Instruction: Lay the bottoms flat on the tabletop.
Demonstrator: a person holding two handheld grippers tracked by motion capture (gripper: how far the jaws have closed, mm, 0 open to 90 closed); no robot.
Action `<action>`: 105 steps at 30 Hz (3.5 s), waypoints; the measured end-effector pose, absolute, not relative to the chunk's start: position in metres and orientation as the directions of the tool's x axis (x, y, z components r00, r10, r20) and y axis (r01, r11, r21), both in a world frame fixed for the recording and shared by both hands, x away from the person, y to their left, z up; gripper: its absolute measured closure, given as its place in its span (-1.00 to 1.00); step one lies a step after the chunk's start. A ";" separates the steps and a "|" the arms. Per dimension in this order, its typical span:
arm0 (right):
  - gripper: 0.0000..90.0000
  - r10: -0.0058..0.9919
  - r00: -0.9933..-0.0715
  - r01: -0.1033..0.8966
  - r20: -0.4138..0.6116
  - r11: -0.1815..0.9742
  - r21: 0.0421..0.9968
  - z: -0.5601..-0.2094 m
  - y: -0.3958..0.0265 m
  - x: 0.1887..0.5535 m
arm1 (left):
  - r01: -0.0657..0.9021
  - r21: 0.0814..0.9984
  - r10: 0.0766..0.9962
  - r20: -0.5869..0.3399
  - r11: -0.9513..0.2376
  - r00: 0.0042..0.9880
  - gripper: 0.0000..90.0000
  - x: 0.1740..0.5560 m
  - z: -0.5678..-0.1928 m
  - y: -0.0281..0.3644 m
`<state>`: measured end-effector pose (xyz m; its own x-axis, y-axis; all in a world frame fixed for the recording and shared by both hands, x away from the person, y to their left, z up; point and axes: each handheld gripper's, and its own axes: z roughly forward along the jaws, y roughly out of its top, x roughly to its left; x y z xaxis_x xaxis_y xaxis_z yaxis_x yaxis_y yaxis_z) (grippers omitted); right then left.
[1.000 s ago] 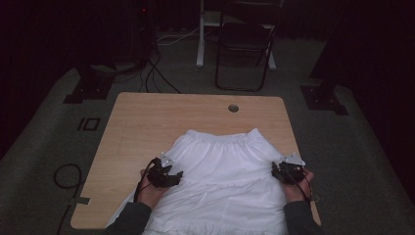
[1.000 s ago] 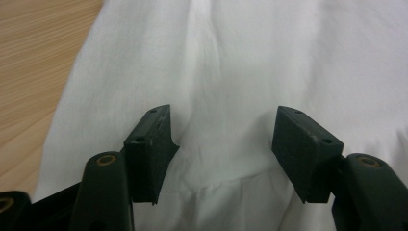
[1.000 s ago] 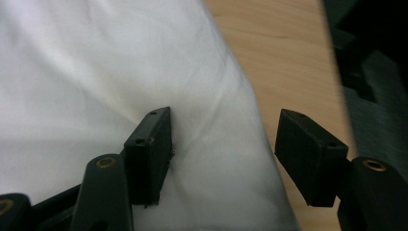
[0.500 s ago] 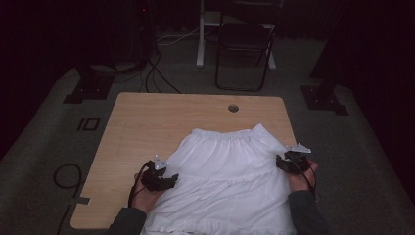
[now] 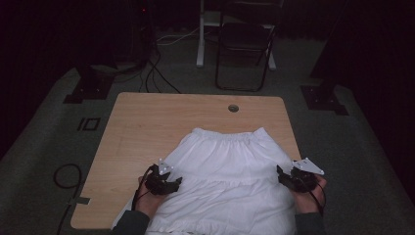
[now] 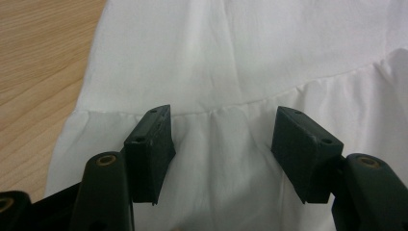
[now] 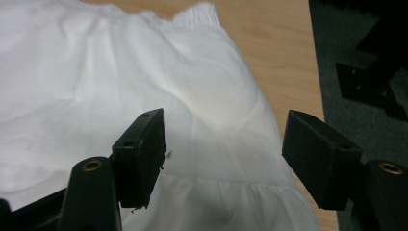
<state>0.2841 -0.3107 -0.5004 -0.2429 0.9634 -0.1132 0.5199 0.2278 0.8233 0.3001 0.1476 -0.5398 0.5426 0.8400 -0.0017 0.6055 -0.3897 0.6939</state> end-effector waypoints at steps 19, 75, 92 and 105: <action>-0.39 0.948 -0.302 0.638 -0.101 0.280 0.717 -0.544 -0.280 0.333 | 0.609 0.738 0.912 0.022 -0.291 0.409 -0.09 0.339 -0.545 0.174; -0.27 0.905 -0.411 0.646 -0.108 0.373 0.666 -0.528 -0.278 0.296 | 0.752 0.648 0.985 -0.020 -0.119 0.173 0.00 0.268 -0.514 0.290; -0.26 0.918 -0.394 0.664 -0.046 0.319 0.676 -0.540 -0.286 0.295 | 0.781 0.623 0.979 -0.130 -0.042 0.156 0.03 0.201 -0.531 0.310; -0.26 0.920 -0.392 0.665 -0.022 0.300 0.684 -0.541 -0.289 0.295 | 0.782 0.613 0.980 -0.065 -0.109 0.187 0.98 0.190 -0.523 0.325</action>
<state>0.2952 -0.2888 -0.5414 -0.3921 0.9196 -0.0222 0.6650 0.3000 0.6839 0.1905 0.3246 -0.5229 0.1872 0.9802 -0.0646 0.7822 -0.1090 0.6135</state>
